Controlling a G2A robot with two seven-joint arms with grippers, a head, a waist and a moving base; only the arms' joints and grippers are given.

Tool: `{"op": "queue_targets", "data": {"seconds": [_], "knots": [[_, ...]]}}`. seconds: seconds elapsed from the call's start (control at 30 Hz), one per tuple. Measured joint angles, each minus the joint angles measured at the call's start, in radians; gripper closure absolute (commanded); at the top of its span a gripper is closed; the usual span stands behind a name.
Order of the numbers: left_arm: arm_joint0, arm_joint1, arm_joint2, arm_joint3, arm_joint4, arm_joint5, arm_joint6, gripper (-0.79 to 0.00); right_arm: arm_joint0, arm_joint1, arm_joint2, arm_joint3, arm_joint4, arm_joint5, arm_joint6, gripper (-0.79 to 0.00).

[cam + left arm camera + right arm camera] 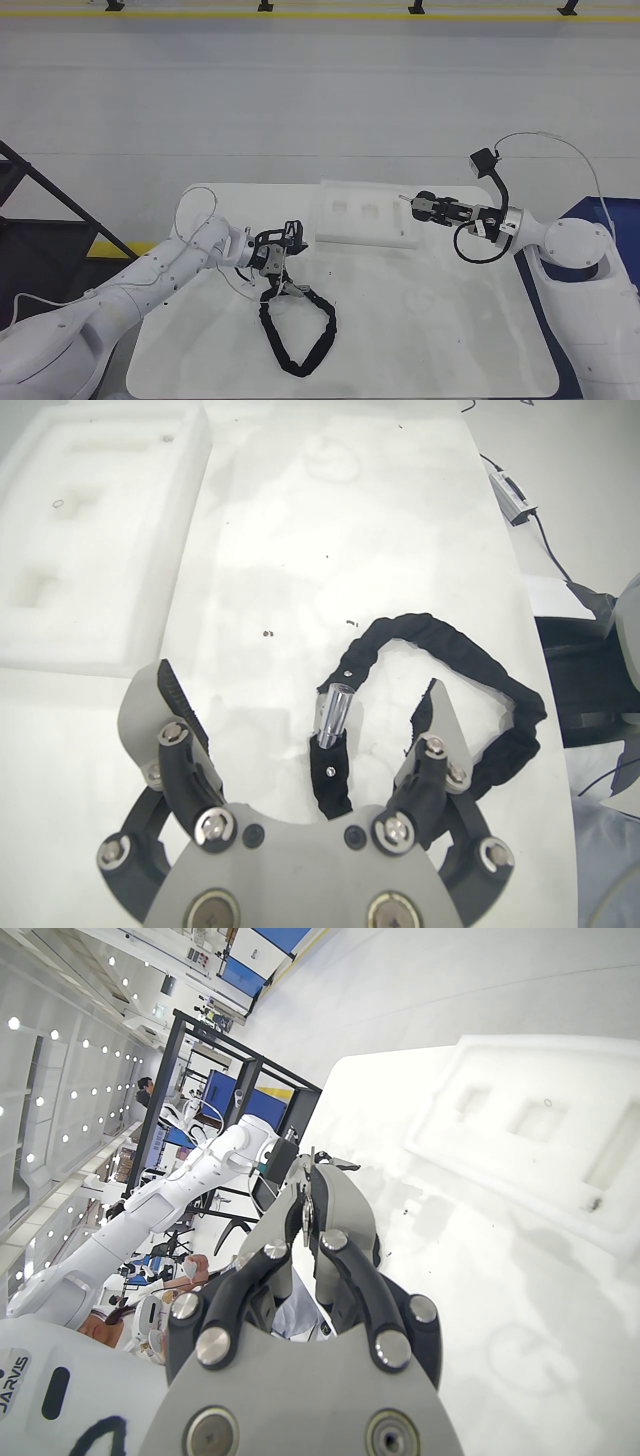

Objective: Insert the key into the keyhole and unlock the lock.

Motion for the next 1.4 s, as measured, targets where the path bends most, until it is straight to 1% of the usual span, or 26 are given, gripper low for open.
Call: {"op": "queue_targets", "data": {"seconds": [0.17,0.23,0.33,0.43,0.53,0.83,0.87,0.9,0.93,0.97,1.0,1.03,1.07,1.1,1.4], "knots": [[0.026,0.017,0.024,0.022,0.207,0.001,0.221,-0.785,0.000,0.000,0.000,0.000,0.000,0.000,0.000,0.000],[0.034,0.018,0.028,0.039,0.294,0.001,0.308,-0.785,0.000,0.000,0.000,0.000,0.000,0.000,0.000,0.000],[0.044,0.011,0.028,0.067,0.405,0.025,0.398,-0.785,0.000,0.000,0.000,0.000,0.000,0.000,0.000,0.000],[0.050,-0.003,0.027,0.093,0.484,0.053,0.456,-0.785,0.000,0.000,0.000,0.000,0.000,0.000,0.000,0.000],[0.052,-0.021,0.027,0.117,0.541,0.085,0.490,-0.785,0.000,0.000,0.000,0.000,0.000,0.000,0.000,0.000],[0.056,-0.077,0.027,0.190,0.624,0.106,0.536,-0.785,0.000,0.000,0.000,0.000,0.000,0.000,0.000,0.000],[0.056,-0.082,0.027,0.198,0.630,0.107,0.540,-0.767,0.000,0.000,0.000,0.000,0.000,0.000,0.000,0.000],[0.057,-0.086,0.027,0.204,0.635,0.107,0.544,-0.643,0.000,0.000,0.000,0.000,0.000,0.000,0.000,0.000],[0.057,-0.091,0.027,0.213,0.642,0.106,0.553,-0.480,0.000,0.000,0.000,0.000,0.000,0.000,0.000,0.000],[0.057,-0.094,0.027,0.219,0.648,0.106,0.560,-0.354,0.000,0.000,0.000,0.000,0.000,0.000,0.000,0.000],[0.057,-0.097,0.027,0.225,0.654,0.106,0.566,-0.329,0.000,0.000,0.000,0.000,0.000,0.000,0.000,0.000],[0.058,-0.101,0.027,0.232,0.662,0.106,0.575,-0.135,0.000,0.000,0.000,0.000,0.000,0.000,0.000,0.000],[0.058,-0.104,0.027,0.237,0.668,0.107,0.581,-0.034,0.000,0.000,0.000,0.000,0.000,0.000,0.000,0.000],[0.058,-0.106,0.027,0.242,0.673,0.108,0.588,0.000,0.000,0.000,0.000,0.000,0.000,0.000,0.000,0.000],[0.057,-0.124,0.027,0.274,0.724,0.122,0.639,0.000,0.000,0.000,0.000,0.000,0.000,0.000,0.000,0.000]]}}
